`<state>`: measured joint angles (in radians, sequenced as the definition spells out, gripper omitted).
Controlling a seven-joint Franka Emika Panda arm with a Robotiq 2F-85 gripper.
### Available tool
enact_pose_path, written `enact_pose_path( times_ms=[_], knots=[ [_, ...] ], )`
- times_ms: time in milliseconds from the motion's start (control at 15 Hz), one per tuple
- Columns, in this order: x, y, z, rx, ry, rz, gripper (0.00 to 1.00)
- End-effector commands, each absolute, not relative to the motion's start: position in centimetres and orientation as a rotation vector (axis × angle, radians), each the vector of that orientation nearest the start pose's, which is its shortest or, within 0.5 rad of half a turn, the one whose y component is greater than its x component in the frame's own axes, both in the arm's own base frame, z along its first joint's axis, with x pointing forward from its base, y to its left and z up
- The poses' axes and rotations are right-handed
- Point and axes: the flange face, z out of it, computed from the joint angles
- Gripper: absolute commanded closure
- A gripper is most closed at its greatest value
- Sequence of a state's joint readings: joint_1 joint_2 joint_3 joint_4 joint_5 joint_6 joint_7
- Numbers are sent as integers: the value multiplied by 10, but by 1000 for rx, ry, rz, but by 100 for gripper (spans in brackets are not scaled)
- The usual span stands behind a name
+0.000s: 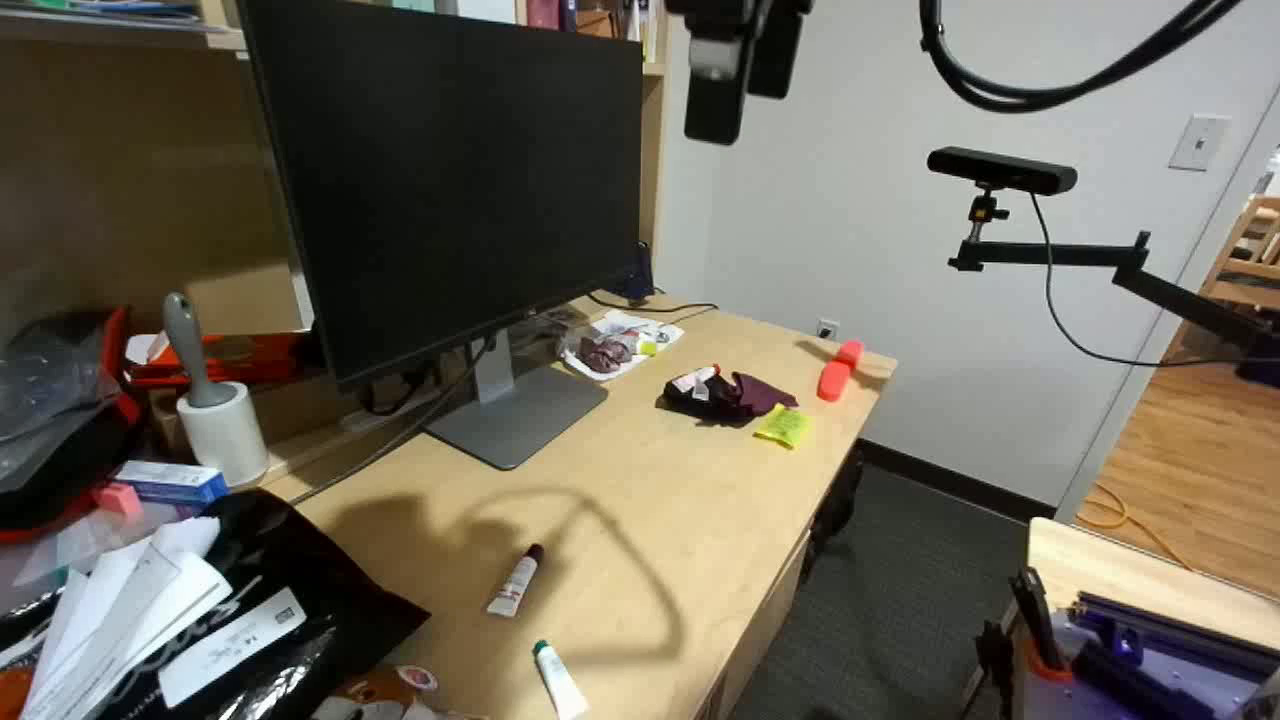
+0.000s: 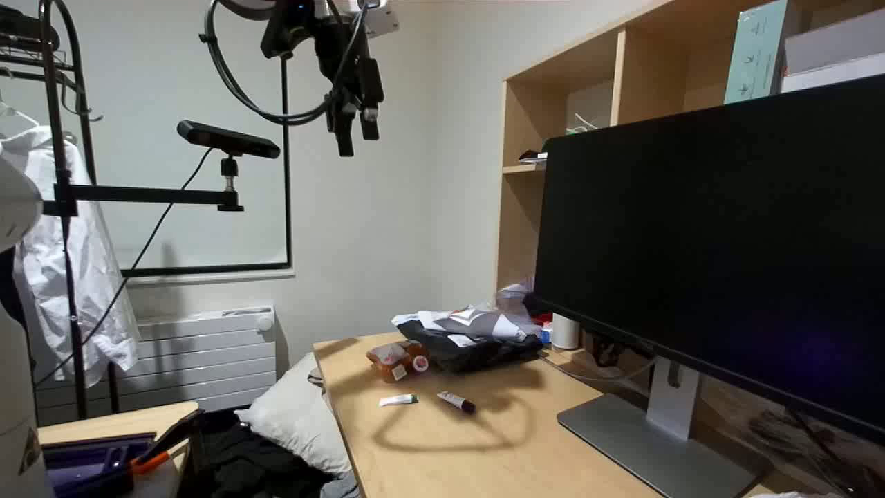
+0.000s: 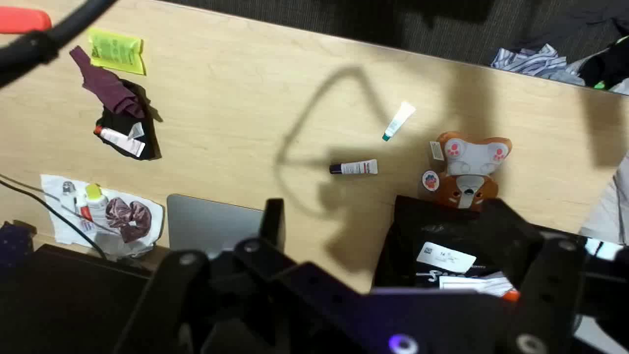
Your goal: Move the plush toy and one white tube to the right side of the desk
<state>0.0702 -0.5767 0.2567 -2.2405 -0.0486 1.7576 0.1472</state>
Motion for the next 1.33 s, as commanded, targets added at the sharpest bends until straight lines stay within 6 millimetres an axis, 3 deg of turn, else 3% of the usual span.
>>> enact_pose_path(
  times_ms=[0, 267, 400, 533, 867, 1267],
  knots=[
    [364, 140, 584, -3292, -251, -192, 0],
    [364, 140, 584, -3292, -251, -192, 0],
    [360, 150, 576, -3249, -221, -186, 0],
    [358, 168, 552, -3225, -222, -164, 0],
    [357, 214, 465, -3229, -184, -234, 0],
    [370, 235, 368, -3246, -146, -228, 0]
  ],
)
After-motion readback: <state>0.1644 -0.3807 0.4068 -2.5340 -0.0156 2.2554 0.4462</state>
